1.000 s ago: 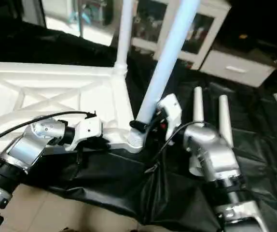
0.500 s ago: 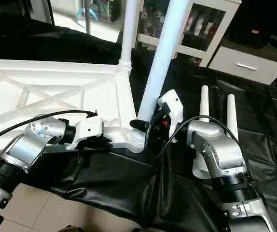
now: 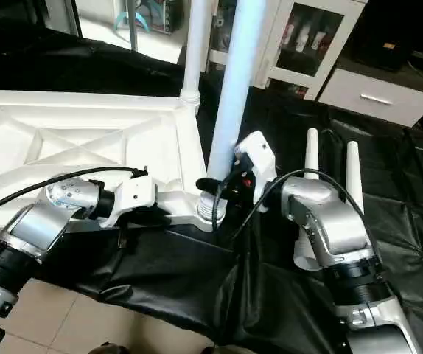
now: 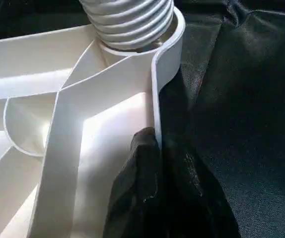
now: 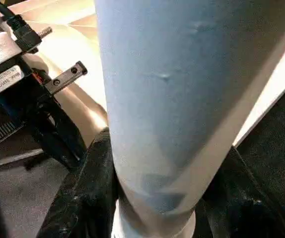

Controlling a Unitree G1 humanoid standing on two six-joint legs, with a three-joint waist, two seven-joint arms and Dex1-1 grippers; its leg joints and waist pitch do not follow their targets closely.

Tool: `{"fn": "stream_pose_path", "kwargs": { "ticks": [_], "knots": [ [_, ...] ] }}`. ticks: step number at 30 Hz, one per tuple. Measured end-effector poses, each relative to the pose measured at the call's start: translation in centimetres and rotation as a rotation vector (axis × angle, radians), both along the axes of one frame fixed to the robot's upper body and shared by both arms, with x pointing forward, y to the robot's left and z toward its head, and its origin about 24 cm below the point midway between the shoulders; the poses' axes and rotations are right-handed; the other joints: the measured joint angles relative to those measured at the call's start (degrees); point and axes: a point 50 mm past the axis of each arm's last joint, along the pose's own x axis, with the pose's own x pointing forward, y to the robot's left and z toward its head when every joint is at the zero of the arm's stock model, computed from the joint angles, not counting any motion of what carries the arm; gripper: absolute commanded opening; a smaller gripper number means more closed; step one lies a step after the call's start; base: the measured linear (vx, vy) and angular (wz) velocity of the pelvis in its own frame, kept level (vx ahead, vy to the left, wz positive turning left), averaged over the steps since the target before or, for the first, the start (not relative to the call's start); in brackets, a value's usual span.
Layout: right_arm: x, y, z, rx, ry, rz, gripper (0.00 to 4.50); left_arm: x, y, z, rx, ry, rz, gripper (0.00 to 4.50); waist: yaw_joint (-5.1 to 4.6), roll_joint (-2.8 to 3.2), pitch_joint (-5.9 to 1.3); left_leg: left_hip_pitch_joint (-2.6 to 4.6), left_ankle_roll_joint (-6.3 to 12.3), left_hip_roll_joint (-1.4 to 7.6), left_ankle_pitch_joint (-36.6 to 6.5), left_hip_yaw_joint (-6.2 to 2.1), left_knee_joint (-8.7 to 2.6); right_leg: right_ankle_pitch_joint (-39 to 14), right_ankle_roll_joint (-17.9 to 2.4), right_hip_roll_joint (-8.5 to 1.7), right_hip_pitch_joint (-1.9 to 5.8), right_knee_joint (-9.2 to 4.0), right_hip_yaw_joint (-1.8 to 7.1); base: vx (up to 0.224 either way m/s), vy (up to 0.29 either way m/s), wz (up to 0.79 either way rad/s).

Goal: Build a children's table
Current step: Pick table leg

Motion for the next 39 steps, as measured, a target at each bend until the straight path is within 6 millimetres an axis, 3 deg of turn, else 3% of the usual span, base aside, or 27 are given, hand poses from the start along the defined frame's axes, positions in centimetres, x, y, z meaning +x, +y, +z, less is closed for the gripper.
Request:
{"fn": "stream_pose_path", "kwargs": {
  "ticks": [17, 29, 39],
  "knots": [
    [0.1, 1.2, -1.0, 0.035, -0.036, -0.032, 1.83, 0.1, 0.3, 0.0, 0.005, -0.002, 0.018, 0.0, -0.3, -0.08, -0.05, -0.01, 0.03, 0.1, 0.06, -0.03, 0.4, 0.06, -0.08, 0.0, -0.03, 0.37, -0.01, 0.0, 0.0, 0.0],
    [0.3, 0.0, -2.3, 0.171, 0.053, -0.118, 1.83, 0.1, 0.2, -0.1, 0.004, -0.004, 0.02, 0.0, -0.34, -0.17, -0.11, -0.03, 0.03, 0.1, 0.06, -0.06, 0.49, 0.09, -0.12, 0.0, 0.0, 0.39, -0.03, 0.0, 0.0, 0.0],
    [-0.8, -0.7, -3.5, 0.212, 0.047, -0.146, 1.83, 0.1, 0.1, -0.2, 0.006, 0.001, 0.015, 0.0, -0.19, -0.54, -0.36, 0.0, 0.04, 0.11, 0.04, -0.06, 0.48, 0.08, -0.12, 0.0, 0.04, 0.35, -0.05, 0.0, 0.0, 0.0]
  ]
}}
